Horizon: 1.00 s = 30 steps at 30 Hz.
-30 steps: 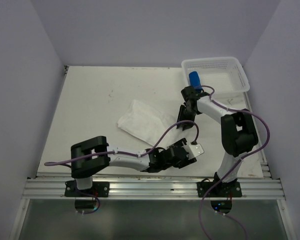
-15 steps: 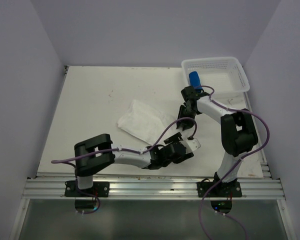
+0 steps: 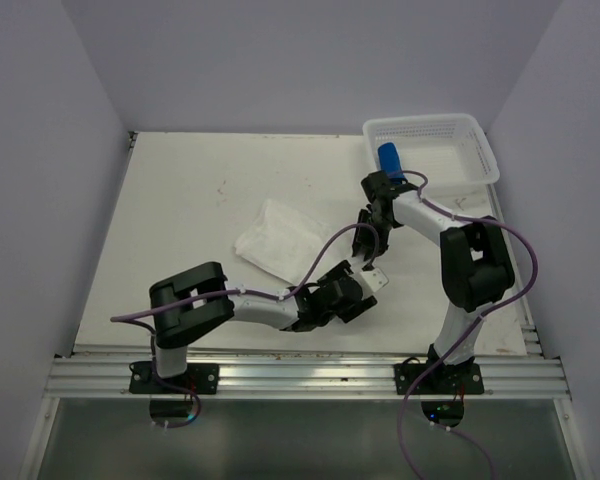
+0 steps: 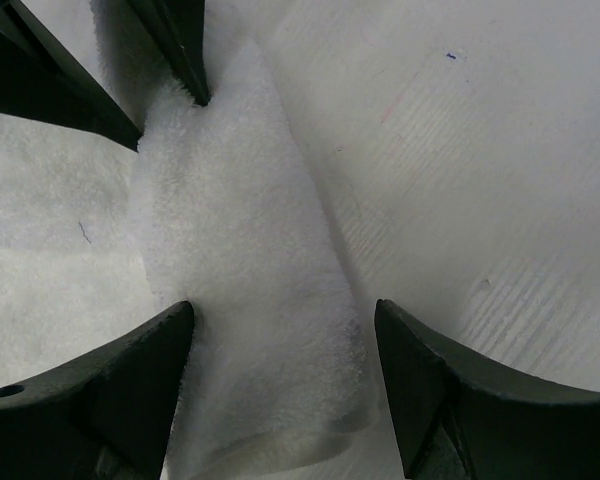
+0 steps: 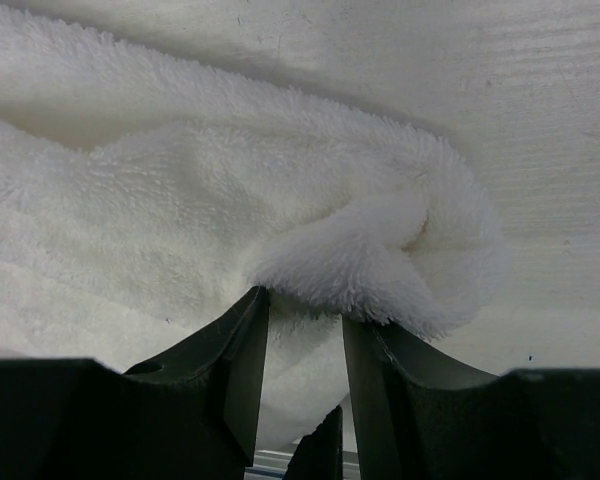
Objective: Roll the towels
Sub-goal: Roll the towel
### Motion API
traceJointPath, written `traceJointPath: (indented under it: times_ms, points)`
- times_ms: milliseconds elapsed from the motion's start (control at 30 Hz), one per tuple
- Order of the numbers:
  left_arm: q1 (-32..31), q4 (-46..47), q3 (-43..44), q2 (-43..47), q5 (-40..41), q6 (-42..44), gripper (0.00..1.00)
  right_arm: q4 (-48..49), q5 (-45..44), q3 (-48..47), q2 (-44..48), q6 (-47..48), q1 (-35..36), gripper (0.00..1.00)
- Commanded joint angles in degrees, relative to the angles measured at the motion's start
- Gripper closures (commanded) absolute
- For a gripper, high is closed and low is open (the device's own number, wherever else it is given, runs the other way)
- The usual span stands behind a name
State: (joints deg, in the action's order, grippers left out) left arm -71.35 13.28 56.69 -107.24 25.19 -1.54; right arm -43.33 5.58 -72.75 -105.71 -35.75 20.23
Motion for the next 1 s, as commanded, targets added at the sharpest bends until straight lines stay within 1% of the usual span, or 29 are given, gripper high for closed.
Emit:
traceJointPath:
  times_ms: [0, 167, 333, 467, 633, 833, 967]
  points:
    - [0.9, 2.2, -1.8, 0.1, -2.4, -4.3, 0.23, 0.1, 0.4, -2.1, -0.6, 1.1, 0.2, 0.6]
    - [1.5, 2.8, -3.2, -1.1, -3.5, -6.2, 0.24, -0.4, 0.7, -2.7, 0.0, 1.6, 0.2, 0.59]
    - [4.0, 6.5, -7.2, -0.4, -9.0, -10.2, 0.26, -1.4, 0.4, -3.5, 0.4, 1.7, 0.2, 0.57]
    - [4.9, 6.1, -8.3, -0.2, -9.9, -11.9, 0.26, -2.3, 0.0, -4.5, 0.3, 1.8, 0.2, 0.55]
    - [5.9, 7.1, -10.4, 0.2, -13.2, -14.8, 0.26, -3.5, -0.8, -6.7, 0.1, 2.3, 0.1, 0.54]
    - [6.2, 6.9, -11.9, 1.5, -14.4, -17.2, 0.32, -5.3, -1.7, -9.2, -0.5, 3.1, 0.2, 0.53]
    - [6.2, 6.8, -13.3, 2.6, -14.4, -18.4, 0.33, -6.1, -1.9, -10.8, -0.7, 3.2, 0.1, 0.53]
